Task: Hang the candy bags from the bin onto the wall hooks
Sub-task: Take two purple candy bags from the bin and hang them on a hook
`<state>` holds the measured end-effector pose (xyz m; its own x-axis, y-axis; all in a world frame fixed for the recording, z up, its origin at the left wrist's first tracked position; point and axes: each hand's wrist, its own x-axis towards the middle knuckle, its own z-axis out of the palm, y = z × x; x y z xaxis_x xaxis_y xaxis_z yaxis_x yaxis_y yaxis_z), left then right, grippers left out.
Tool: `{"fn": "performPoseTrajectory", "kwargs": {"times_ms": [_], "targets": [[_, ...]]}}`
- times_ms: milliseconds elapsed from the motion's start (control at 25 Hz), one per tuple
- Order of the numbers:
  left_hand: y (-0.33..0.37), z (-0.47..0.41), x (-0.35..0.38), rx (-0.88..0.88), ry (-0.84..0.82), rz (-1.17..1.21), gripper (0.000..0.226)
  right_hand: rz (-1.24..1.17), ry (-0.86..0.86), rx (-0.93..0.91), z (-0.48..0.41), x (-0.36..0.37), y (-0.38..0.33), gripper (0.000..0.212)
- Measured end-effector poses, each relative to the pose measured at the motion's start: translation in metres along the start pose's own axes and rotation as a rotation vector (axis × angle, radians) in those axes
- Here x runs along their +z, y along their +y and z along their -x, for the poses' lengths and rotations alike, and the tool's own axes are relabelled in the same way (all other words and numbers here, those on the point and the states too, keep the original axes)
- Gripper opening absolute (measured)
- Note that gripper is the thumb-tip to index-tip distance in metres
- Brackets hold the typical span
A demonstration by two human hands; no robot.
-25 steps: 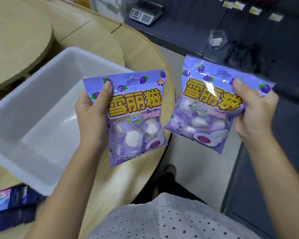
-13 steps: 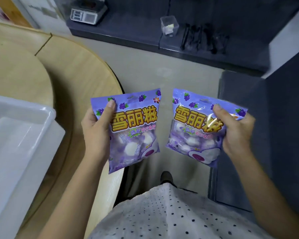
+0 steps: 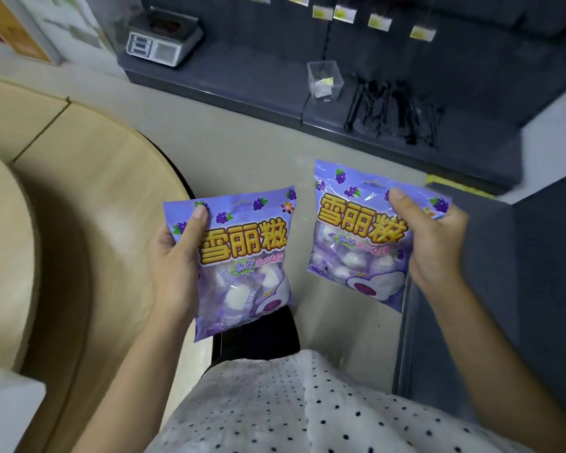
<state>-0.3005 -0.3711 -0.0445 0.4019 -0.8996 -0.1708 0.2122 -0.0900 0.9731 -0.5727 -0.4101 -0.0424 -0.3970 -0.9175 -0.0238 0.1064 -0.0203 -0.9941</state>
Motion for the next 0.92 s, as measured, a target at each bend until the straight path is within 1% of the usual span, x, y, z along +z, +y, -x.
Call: {"fn": "performPoseTrajectory", "kwargs": {"times_ms": [80, 320, 520, 680, 760, 840, 920], "targets": [[0.014, -0.055, 0.016, 0.015, 0.002, -0.009, 0.017, 0.013, 0.006, 0.016, -0.045, 0.027, -0.001, 0.006], [0.065, -0.203, 0.068, 0.083, -0.085, -0.017, 0.016, 0.008, 0.024, 0.03, -0.165, 0.095, -0.013, 0.007], [0.076, -0.307, 0.117, 0.12, -0.056, 0.022, 0.019, 0.005, -0.002, 0.053, -0.27, 0.149, -0.001, 0.007], [0.076, -0.391, 0.156, 0.099, 0.029, 0.038, 0.019, 0.01, -0.073, 0.063, -0.368, 0.203, 0.01, 0.017], [0.079, -0.424, 0.173, 0.049, 0.089, 0.053, 0.018, 0.047, -0.105, 0.061, -0.412, 0.229, 0.003, 0.015], [0.085, -0.459, 0.184, 0.04, 0.132, 0.095, 0.017, 0.045, -0.175, 0.033, -0.459, 0.259, -0.007, 0.01], [0.09, -0.49, 0.189, 0.043, 0.17, 0.108, 0.017, 0.073, -0.206, -0.025, -0.497, 0.289, -0.019, 0.007]]}}
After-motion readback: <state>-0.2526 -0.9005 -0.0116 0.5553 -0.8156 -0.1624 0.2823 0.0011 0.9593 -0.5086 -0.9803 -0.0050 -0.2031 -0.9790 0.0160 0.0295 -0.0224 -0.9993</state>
